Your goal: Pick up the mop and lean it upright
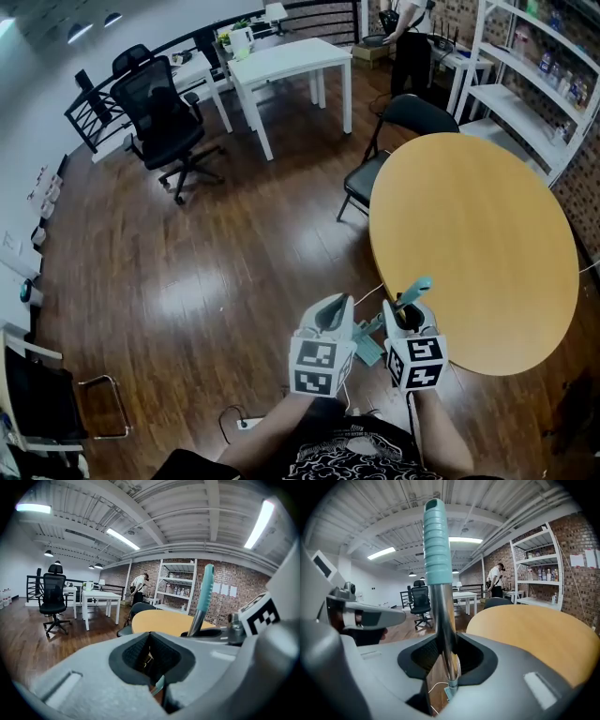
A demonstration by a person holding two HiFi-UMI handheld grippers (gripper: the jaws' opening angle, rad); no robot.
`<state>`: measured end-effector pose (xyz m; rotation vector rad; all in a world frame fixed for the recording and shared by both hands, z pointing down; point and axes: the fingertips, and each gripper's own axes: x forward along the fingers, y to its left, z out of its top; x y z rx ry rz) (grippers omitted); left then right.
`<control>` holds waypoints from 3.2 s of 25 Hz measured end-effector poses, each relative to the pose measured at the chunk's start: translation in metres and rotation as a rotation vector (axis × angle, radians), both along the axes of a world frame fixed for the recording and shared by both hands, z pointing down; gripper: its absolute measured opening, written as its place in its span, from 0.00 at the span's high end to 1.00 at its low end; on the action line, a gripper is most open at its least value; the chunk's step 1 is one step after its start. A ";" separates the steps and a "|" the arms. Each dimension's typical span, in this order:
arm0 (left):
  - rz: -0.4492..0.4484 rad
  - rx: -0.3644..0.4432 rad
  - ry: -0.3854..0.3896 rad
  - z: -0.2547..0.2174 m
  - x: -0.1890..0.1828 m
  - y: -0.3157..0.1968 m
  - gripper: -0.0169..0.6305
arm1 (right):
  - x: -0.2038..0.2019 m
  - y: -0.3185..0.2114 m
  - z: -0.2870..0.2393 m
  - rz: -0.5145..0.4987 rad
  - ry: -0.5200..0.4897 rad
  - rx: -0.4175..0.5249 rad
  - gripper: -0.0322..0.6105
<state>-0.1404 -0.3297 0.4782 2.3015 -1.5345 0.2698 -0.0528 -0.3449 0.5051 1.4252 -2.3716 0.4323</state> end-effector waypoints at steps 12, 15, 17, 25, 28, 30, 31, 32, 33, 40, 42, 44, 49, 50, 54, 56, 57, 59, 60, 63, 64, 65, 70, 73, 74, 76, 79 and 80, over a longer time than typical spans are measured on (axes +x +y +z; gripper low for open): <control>-0.071 0.074 -0.075 -0.016 0.012 0.041 0.97 | 0.006 0.026 -0.124 -0.112 -0.085 0.213 0.79; -0.101 0.085 -0.077 -0.022 0.008 0.048 0.97 | 0.000 0.036 -0.138 -0.144 -0.094 0.236 0.79; -0.110 0.093 -0.077 -0.024 0.007 0.050 0.97 | -0.003 0.041 -0.143 -0.161 -0.094 0.242 0.79; -0.115 0.101 -0.059 -0.026 0.007 0.053 0.97 | -0.007 0.047 -0.137 -0.179 -0.089 0.228 0.79; -0.111 0.105 -0.049 -0.026 0.007 0.053 0.97 | -0.006 0.046 -0.131 -0.174 -0.084 0.222 0.79; -0.106 0.103 -0.047 -0.025 0.007 0.052 0.97 | -0.006 0.046 -0.126 -0.165 -0.079 0.217 0.79; -0.103 0.102 -0.047 -0.025 0.007 0.052 0.97 | -0.006 0.046 -0.124 -0.157 -0.076 0.215 0.79; -0.098 0.101 -0.051 -0.025 0.007 0.051 0.97 | -0.005 0.045 -0.121 -0.145 -0.074 0.211 0.79; -0.094 0.099 -0.054 -0.026 0.006 0.050 0.97 | -0.004 0.044 -0.118 -0.131 -0.072 0.207 0.79; -0.055 0.087 -0.051 -0.021 0.008 0.045 0.97 | -0.004 0.039 -0.080 -0.050 -0.050 0.151 0.79; -0.043 0.084 -0.049 -0.020 0.004 0.042 0.97 | -0.008 0.037 -0.067 -0.031 -0.045 0.126 0.79; -0.035 0.084 -0.045 -0.020 0.000 0.036 0.97 | -0.012 0.033 -0.054 -0.013 -0.039 0.106 0.79; -0.005 0.080 -0.053 -0.018 -0.009 0.027 0.97 | -0.019 0.026 -0.018 0.024 -0.010 0.057 0.79; 0.001 0.077 -0.051 -0.017 -0.011 0.025 0.97 | -0.020 0.024 -0.012 0.031 -0.004 0.049 0.79; 0.018 0.065 -0.039 -0.007 -0.016 0.015 0.97 | -0.022 0.016 0.011 0.063 0.008 0.029 0.79; 0.027 0.060 -0.042 -0.003 -0.019 0.009 0.97 | -0.023 0.012 0.022 0.081 0.007 0.012 0.79; 0.034 0.059 -0.044 -0.002 -0.019 0.006 0.97 | -0.022 0.010 0.027 0.091 0.006 0.001 0.79; 0.052 0.056 -0.045 -0.002 -0.015 0.001 0.97 | -0.019 0.006 0.037 0.113 0.007 -0.021 0.79; 0.064 0.055 -0.046 -0.002 -0.013 -0.001 0.97 | -0.017 0.005 0.041 0.124 0.007 -0.029 0.79; 0.093 0.053 -0.052 -0.001 -0.008 -0.007 0.97 | -0.014 -0.002 0.041 0.149 -0.004 -0.023 0.79; 0.099 0.052 -0.053 -0.001 -0.007 -0.009 0.97 | -0.014 -0.004 0.042 0.150 -0.004 -0.019 0.79; 0.105 0.052 -0.053 0.000 -0.006 -0.011 0.97 | -0.014 -0.006 0.043 0.149 0.001 -0.017 0.79; 0.146 0.051 -0.052 0.002 0.008 -0.016 0.97 | 0.002 -0.015 0.049 0.181 0.018 -0.013 0.79; 0.174 0.049 -0.048 0.004 0.017 -0.017 0.97 | 0.016 -0.021 0.050 0.212 0.014 -0.023 0.79; 0.181 0.048 -0.048 0.005 0.019 -0.017 0.97 | 0.021 -0.023 0.052 0.220 0.014 -0.027 0.79; 0.191 0.044 -0.042 0.005 0.024 -0.017 0.97 | 0.030 -0.026 0.053 0.231 0.019 -0.031 0.79; 0.201 0.044 -0.037 0.003 0.029 -0.018 0.97 | 0.040 -0.030 0.052 0.247 0.009 -0.036 0.78; 0.202 0.046 -0.036 0.003 0.030 -0.018 0.97 | 0.044 -0.031 0.053 0.255 0.004 -0.040 0.78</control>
